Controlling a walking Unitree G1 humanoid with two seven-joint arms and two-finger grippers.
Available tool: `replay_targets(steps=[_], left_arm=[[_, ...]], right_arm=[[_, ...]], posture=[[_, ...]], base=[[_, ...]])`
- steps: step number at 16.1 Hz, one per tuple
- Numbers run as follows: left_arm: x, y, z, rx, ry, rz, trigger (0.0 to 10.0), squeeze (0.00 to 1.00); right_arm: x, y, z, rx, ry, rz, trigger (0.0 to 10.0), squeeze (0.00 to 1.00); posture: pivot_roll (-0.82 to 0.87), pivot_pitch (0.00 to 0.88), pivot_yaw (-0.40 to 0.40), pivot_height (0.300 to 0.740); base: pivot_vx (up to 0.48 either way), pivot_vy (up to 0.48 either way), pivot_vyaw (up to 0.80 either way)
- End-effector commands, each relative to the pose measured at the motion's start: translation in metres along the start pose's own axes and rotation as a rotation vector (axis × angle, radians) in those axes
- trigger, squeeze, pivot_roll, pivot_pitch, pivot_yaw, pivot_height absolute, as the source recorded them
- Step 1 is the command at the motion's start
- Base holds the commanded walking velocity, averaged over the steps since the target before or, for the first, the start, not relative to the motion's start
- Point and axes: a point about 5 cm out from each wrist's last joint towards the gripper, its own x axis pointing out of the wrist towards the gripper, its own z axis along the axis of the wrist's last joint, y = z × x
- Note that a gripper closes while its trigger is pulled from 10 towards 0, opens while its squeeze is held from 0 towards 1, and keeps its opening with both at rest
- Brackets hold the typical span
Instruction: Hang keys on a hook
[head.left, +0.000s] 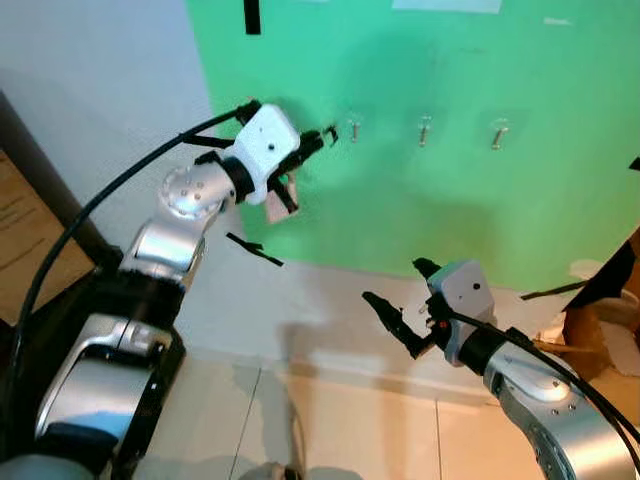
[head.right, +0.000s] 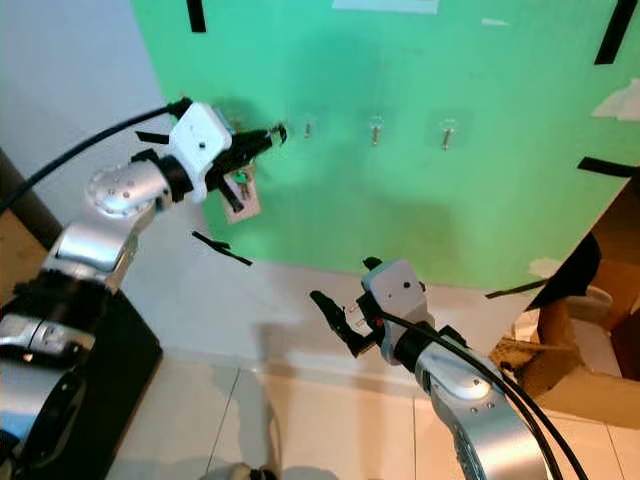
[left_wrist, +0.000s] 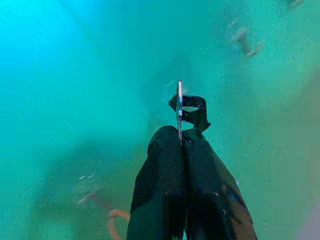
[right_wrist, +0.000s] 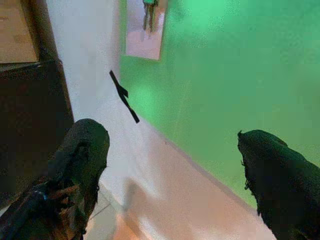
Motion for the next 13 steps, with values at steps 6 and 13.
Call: replay_targets(steps=[6, 13], left_arm=[[0.017, -0.02, -0.01, 0.043, 0.042, 0.135, 10.0, 0.0], [0.02, -0.057, -0.006, 0.2, -0.057, 0.356, 10.0, 0.0]], right_arm=[[-0.013, -0.003, -0.004, 0.012, -0.017, 0.009, 10.0, 0.0], [-0.022, -0.005, -0.005, 0.066, -0.07, 0.029, 10.0, 0.0]], posture=[[-0.2, 0.0, 0.109, 0.74], [-0.22, 0.0, 0.076, 0.74]], base=[[0.0, 0.0, 0.0], [0.0, 0.0, 0.0]])
